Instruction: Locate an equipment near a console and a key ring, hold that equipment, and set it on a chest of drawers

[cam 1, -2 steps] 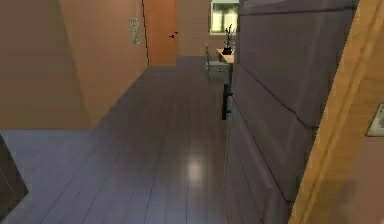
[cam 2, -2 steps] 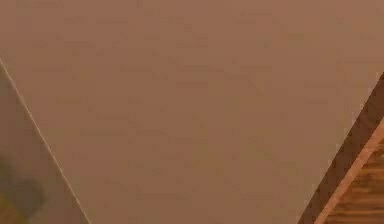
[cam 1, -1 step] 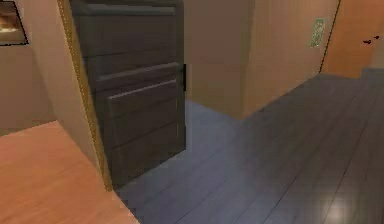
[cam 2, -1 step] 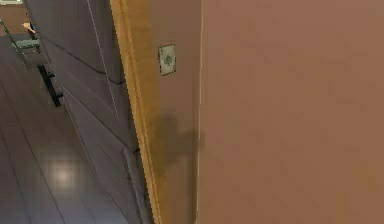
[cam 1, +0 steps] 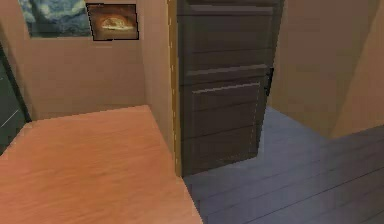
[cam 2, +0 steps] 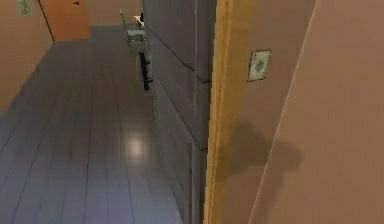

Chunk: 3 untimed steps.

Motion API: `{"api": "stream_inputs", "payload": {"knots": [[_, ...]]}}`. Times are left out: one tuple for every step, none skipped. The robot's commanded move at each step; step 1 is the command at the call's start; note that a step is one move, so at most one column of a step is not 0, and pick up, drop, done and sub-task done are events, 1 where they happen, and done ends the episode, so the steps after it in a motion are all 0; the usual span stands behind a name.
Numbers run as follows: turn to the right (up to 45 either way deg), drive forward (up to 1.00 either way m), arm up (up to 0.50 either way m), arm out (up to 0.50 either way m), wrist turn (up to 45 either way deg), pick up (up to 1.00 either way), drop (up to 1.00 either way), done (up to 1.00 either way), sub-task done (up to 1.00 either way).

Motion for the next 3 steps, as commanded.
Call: {"api": "stream_inputs", "payload": {"knots": [[0.0, 0.45, 0.00, 0.00, 0.0, 0.00, 0.00, 0.00, 0.00], [45.0, 0.00, 0.00, 0.00, 0.0, 0.00, 0.00, 0.00, 0.00], [24.0, 0.00, 0.00, 0.00, 0.0, 0.00, 0.00, 0.00, 0.00]]}}
